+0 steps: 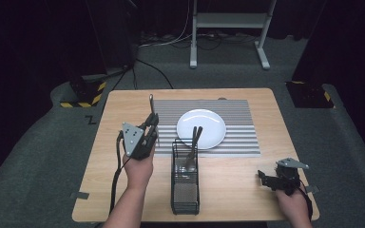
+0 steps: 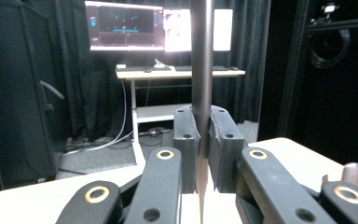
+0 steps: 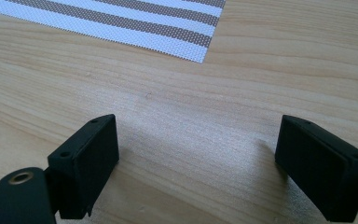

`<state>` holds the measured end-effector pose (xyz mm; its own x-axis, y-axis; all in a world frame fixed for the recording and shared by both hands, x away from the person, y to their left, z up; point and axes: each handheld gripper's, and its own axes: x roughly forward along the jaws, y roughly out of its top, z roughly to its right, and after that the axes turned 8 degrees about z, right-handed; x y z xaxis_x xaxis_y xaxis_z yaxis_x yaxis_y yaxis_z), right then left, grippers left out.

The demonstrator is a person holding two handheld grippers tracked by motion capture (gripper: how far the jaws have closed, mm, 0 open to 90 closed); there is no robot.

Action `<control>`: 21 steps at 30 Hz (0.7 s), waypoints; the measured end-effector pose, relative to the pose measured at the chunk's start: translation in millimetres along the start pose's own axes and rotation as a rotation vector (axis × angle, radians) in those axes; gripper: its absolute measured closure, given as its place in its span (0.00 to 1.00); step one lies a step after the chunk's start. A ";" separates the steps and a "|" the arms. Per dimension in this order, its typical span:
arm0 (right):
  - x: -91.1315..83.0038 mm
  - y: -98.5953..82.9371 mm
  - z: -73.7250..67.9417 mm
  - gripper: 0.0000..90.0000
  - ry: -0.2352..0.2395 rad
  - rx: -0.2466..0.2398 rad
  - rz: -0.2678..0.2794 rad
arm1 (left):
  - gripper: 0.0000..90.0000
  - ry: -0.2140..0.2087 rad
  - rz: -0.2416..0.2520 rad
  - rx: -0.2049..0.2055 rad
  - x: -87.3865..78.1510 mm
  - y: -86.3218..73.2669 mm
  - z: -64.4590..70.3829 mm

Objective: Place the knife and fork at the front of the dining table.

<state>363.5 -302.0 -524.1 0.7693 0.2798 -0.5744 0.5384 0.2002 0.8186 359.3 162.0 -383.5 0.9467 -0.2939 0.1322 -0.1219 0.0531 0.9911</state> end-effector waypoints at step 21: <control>0.2 0.2 0.3 0.15 0.002 -0.004 -0.001 | 0.92 0.043 -0.122 -0.058 34.3 -60.0 -5.8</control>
<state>363.9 -302.2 -524.0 0.7681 0.2820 -0.5749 0.5373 0.2046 0.8182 400.8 154.3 -438.5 0.9654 -0.2608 0.0085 0.0113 0.0745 0.9972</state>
